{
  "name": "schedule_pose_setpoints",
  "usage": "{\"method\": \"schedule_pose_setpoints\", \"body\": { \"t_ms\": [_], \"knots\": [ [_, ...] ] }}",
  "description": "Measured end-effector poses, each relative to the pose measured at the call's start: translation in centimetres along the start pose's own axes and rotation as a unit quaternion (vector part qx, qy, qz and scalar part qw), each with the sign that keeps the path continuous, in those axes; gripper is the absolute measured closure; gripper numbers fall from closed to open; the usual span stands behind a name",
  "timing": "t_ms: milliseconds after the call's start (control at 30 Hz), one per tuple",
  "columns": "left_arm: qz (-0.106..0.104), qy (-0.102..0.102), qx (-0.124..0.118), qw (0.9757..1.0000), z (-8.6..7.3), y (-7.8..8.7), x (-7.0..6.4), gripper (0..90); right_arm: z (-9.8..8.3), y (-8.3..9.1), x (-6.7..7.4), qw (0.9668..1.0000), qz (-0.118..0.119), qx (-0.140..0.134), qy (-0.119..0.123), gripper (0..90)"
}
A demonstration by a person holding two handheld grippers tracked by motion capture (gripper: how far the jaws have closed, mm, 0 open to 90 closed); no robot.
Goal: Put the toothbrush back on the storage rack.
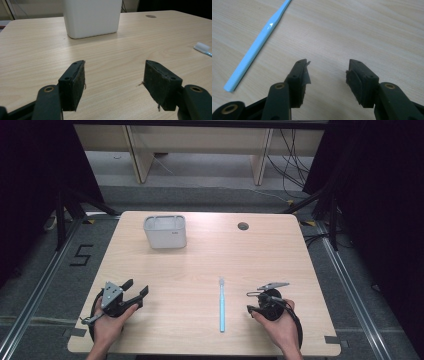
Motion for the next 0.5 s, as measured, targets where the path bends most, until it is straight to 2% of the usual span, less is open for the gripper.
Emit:
{"method": "schedule_pose_setpoints", "body": {
  "t_ms": [33, 67, 100, 167, 200, 233, 333, 400, 433, 500],
  "knots": [
    [0.000, 0.002, -0.002, 1.0000, 0.0, 0.0, 0.0, 33.1, 0.1, -0.1, -0.1, 1.0000, -0.001, 0.004, 0.009, 50.8],
    [0.000, 0.002, -0.002, 1.0000, 0.0, 0.0, 0.0, 33.1, 0.1, -0.1, -0.1, 1.0000, -0.001, 0.004, 0.009, 50.8],
    [0.002, 0.002, -0.001, 1.0000, 0.0, 0.0, 0.0, 33.1, 0.3, 0.0, 0.1, 0.9998, 0.002, 0.021, 0.000, 50.9],
    [0.005, 0.002, 0.001, 1.0000, 0.0, -0.1, 0.0, 33.2, 0.8, -0.1, 0.1, 0.9997, 0.001, 0.025, 0.006, 51.0],
    [0.000, 0.002, -0.003, 1.0000, 0.0, -0.3, 0.0, 33.2, 0.9, 0.1, 0.3, 0.9994, 0.005, 0.033, 0.000, 51.1],
    [0.004, -0.001, 0.002, 1.0000, 0.1, -0.3, -0.2, 33.2, 1.2, 0.2, 0.2, 0.9995, 0.005, 0.031, 0.007, 51.2],
    [0.001, -0.006, -0.004, 1.0000, 0.1, -0.5, -0.2, 33.2, 1.8, 0.2, 0.4, 0.9992, 0.007, 0.039, 0.003, 51.1],
    [0.002, -0.004, -0.004, 1.0000, 0.1, -0.5, -0.2, 33.3, 2.2, 0.1, 0.6, 0.9990, 0.005, 0.045, 0.003, 51.2],
    [0.003, 0.000, -0.001, 1.0000, 0.1, -0.5, -0.2, 33.2, 2.3, 0.0, 0.6, 0.9990, 0.007, 0.044, 0.011, 51.2],
    [0.006, 0.001, 0.003, 1.0000, 0.1, -0.3, -0.2, 33.3, 2.6, 0.1, 1.1, 0.9987, 0.005, 0.050, 0.006, 51.1]
  ]
}}
Point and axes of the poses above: each handheld gripper's, and its own axes: y roughly backward along the jaws, z roughly out of its top, x roughly to its left, the point moved 1 cm from there along -y, roughly forward along the jaws, and after that the axes turned 1 degree about y, right-handed, at the moved point
